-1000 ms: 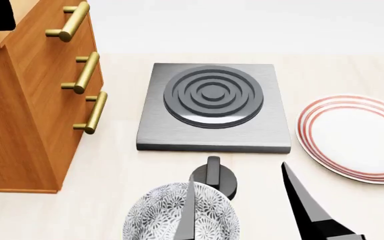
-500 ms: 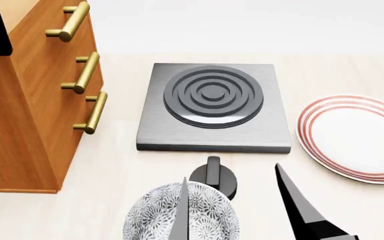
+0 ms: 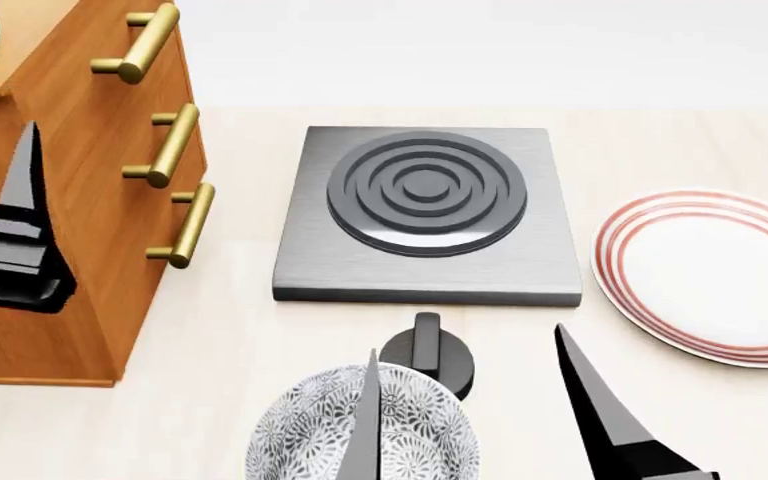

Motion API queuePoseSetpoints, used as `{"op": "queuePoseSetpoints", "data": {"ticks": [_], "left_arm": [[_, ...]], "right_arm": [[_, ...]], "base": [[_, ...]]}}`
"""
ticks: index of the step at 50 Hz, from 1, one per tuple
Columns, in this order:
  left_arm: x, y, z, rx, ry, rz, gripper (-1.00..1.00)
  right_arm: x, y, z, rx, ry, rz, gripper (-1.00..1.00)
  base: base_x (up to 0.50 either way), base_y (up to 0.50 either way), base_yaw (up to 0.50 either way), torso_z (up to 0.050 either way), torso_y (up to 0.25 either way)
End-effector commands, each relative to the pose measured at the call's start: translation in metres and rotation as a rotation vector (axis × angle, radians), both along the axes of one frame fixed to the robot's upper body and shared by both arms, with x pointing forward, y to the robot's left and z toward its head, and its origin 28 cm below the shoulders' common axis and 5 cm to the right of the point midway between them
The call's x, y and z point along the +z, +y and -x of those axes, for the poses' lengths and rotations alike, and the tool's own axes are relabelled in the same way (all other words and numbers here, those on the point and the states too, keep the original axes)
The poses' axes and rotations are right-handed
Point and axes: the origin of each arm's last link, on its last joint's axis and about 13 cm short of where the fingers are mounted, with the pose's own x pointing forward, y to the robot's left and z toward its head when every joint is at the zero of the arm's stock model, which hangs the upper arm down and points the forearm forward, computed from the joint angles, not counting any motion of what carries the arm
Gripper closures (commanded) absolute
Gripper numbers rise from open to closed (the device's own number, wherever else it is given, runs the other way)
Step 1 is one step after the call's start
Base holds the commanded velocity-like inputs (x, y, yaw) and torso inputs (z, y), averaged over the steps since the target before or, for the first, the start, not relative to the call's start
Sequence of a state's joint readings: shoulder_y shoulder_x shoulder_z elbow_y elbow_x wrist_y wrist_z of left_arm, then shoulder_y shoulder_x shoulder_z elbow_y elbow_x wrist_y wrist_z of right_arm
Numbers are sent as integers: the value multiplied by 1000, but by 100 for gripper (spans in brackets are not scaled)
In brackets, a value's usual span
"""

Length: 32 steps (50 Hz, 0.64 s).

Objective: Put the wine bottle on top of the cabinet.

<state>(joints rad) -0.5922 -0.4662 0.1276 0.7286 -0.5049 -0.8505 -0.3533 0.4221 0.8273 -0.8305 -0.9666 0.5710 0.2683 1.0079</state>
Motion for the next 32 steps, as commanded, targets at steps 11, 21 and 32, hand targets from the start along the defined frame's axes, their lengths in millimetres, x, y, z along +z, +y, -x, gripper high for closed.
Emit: {"op": "queuePoseSetpoints", "data": {"ticks": [11,21,32], "left_arm": [[-65,-29,76,-91,60,64,-100],[-69,-33,76,-106,79,58,-100],[-70,-34,75,-118,85,64,-100]], "right_arm": [[-8,4,-3,9,18,12,-100],[-10,6,-4,17,22,15,-100],[-7,4,-3,9,15,12,-100]], "base": [[0,0,0,0,0],[0,0,0,0,0],[0,0,0,0,0]]}}
